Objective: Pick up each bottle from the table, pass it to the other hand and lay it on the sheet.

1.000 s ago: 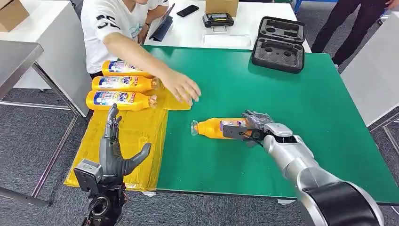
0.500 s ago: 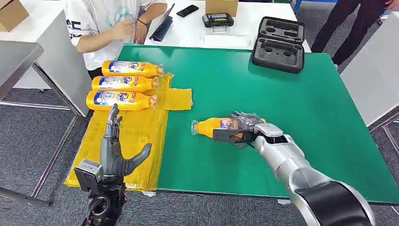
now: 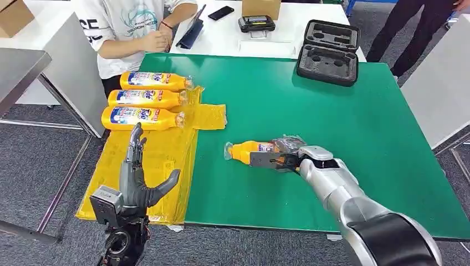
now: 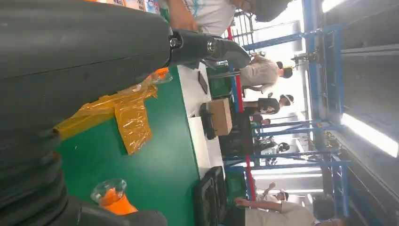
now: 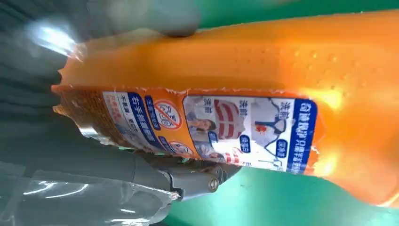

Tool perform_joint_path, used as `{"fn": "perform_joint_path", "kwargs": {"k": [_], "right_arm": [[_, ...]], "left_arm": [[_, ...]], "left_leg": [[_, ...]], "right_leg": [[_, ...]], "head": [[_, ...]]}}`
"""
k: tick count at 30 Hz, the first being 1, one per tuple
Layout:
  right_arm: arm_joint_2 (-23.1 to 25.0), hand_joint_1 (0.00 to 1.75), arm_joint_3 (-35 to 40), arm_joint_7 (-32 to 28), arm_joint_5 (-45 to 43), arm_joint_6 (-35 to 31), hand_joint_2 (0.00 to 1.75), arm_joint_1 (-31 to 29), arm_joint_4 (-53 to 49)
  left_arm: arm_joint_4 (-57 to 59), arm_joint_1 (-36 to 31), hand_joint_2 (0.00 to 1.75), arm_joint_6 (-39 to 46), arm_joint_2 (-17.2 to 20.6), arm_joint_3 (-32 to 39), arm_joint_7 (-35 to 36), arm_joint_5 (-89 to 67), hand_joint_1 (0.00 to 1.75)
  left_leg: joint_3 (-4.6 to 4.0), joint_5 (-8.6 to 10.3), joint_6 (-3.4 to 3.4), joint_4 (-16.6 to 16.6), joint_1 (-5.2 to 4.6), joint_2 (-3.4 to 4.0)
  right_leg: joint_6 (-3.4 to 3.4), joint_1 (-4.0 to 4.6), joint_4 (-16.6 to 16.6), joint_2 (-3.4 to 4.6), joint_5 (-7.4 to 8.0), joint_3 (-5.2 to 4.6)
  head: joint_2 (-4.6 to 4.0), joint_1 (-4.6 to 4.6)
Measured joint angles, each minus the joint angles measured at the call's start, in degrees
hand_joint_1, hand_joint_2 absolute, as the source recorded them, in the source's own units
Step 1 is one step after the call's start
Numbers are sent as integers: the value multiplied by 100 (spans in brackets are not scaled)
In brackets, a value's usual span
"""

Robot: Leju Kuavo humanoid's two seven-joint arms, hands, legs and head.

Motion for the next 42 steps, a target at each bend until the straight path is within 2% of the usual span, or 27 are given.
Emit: {"fn": "perform_joint_path", "kwargs": {"k": [12,18,21,25,29,35,42], "right_arm": [[0,175,-20,-26,-61,129,175,-21,0],[0,175,-31,-300,-90,129,175,-67,-7],[9,175,-66,-726,-269,-235,175,-73,-37],[88,175,-451,-1776,-1166,-1536,175,-98,-330],[186,175,-871,-2467,-1846,-2366,175,15,-832],[275,175,-1115,-2809,-2496,-2738,175,653,-1831],[326,175,-1163,-2815,-2597,-2782,175,1171,-2595]], "left_arm": [[0,7,175,0,0,2,13,-17,0],[0,21,175,-7,0,18,24,-55,0],[-2,37,175,61,0,41,20,13,0],[-7,143,175,266,-33,190,-7,366,0],[-7,234,175,76,-48,335,48,761,0],[-7,246,175,-557,-116,483,411,1106,0],[-7,256,175,-669,-164,592,470,1147,0]], "left_leg": [[1,0,0,0,0,0],[0,0,0,0,0,-1],[-4,1,0,0,0,-2],[-3,1,0,0,0,0],[-3,0,0,0,2,-5],[-5,-1,0,-1,0,-5],[-5,-1,-1,-1,1,-4]], "right_leg": [[0,0,0,0,0,1],[0,0,1,0,0,1],[0,0,4,0,1,0],[0,1,3,2,0,-2],[-3,1,2,-7,-4,-2],[-3,0,1,-6,-4,-2],[-2,1,1,-5,-3,-2]], "head": [[0,2],[0,0],[0,0],[0,0],[0,4],[0,2],[0,2]]}}
